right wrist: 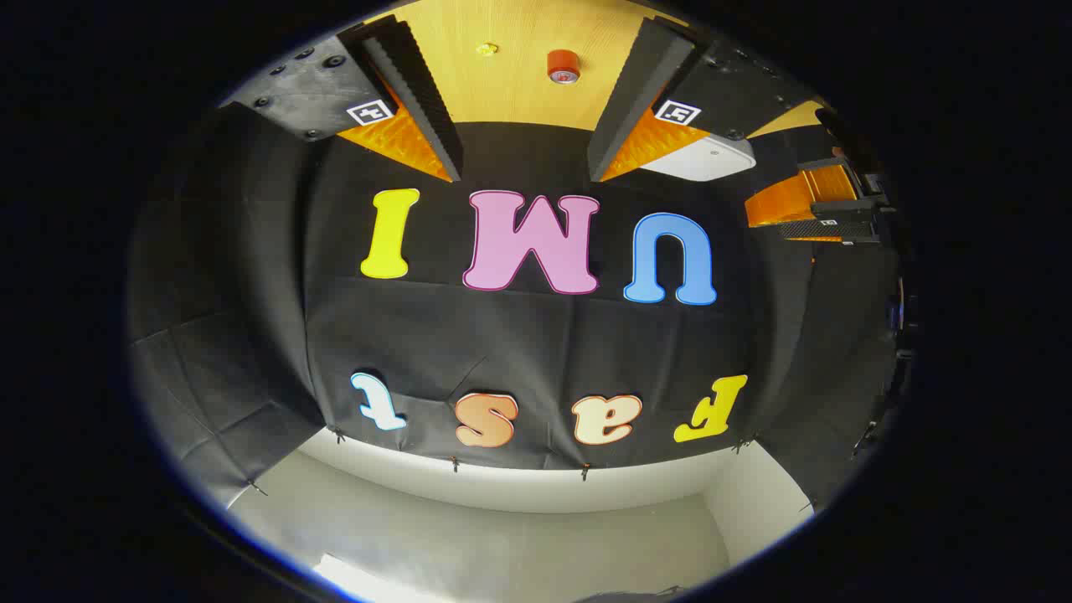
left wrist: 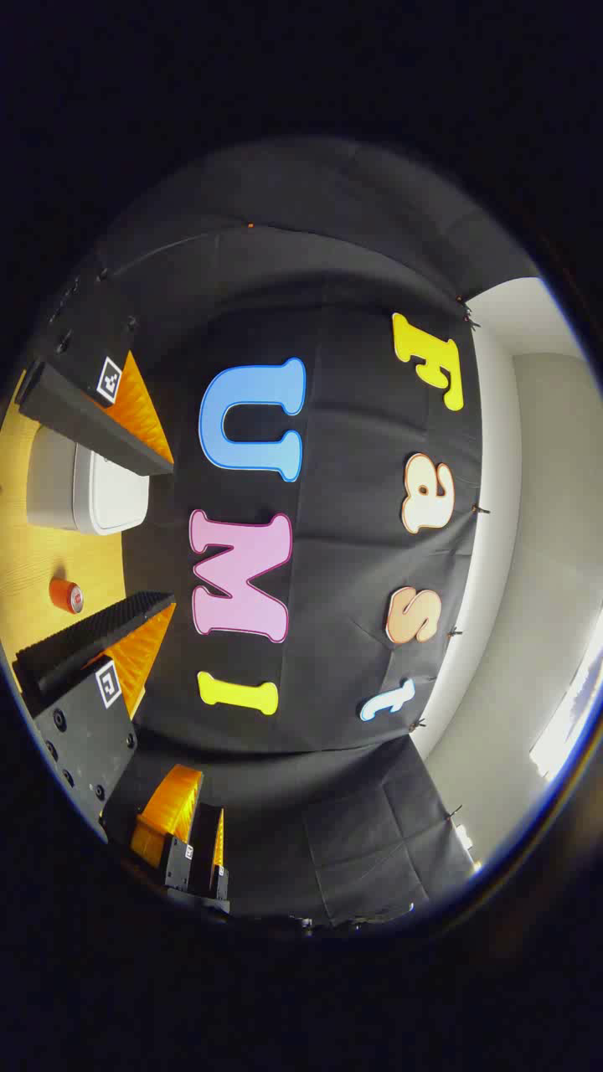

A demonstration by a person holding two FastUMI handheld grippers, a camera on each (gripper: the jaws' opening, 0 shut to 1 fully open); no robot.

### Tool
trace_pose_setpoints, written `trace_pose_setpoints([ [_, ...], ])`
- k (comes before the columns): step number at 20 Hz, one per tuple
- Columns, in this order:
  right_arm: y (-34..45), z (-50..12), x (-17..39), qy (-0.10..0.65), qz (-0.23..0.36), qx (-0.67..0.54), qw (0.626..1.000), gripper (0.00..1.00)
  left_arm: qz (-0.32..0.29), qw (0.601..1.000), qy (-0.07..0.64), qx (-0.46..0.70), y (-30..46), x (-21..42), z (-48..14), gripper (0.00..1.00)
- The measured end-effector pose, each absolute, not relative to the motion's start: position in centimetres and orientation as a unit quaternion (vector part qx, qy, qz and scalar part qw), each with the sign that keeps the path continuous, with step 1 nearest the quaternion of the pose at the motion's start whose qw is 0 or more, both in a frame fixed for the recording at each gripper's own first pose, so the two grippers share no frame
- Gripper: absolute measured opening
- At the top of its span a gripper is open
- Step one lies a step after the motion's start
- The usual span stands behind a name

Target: Press the lid of the desktop garbage bin to open it, pick up the crumpled paper on the desktop and throw it into the bin, then pick up the pop can on the desktop and drop it into the bin, and finally close the garbage bin lid.

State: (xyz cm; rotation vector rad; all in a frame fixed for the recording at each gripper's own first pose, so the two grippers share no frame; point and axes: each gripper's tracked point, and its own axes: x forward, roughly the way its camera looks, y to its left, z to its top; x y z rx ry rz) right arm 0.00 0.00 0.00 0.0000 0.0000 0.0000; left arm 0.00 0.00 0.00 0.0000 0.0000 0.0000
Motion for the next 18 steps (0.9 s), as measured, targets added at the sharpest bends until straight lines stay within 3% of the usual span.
trace_pose_setpoints([
  [18,0.03,-0.31,0.52,0.007,0.000,-0.003,1.000,0.96,0.001,1.000,0.009,-0.005,0.79,0.53,-0.41,0.95],
])
